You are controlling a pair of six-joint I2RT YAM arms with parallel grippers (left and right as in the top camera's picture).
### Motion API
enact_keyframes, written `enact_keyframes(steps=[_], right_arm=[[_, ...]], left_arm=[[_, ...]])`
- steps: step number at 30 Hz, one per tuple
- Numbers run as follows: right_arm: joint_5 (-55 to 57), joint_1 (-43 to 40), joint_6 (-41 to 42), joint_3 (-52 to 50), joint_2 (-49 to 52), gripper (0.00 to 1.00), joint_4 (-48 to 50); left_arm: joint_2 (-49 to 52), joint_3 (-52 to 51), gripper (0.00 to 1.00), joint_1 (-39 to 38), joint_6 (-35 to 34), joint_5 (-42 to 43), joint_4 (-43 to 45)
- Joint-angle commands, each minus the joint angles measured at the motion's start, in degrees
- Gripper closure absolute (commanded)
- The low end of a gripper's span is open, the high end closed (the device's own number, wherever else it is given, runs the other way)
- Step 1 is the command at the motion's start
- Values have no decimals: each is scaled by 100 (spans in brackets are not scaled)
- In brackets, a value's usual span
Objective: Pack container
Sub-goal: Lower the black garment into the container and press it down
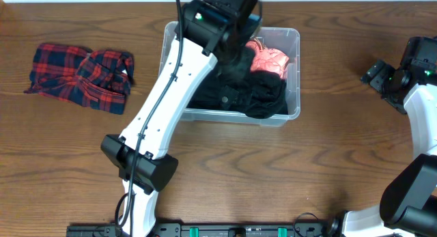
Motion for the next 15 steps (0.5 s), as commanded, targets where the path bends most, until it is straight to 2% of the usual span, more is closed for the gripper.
enact_keyframes(steps=[1,4,5,15], right_arm=[[15,-20,66,83,-42,1,-4],[15,-20,68,83,-42,1,-4],[15,-20,66,83,-42,1,-4],[15,-20,66,83,-42,1,-4]], left_arm=[[-72,111,59,136,90,-452,-422],[-59,63,71,142,-37,-448,-636],[-46,20,73,129,-120,-439,-645],[26,-1261,73,103,-903,-179,-2]])
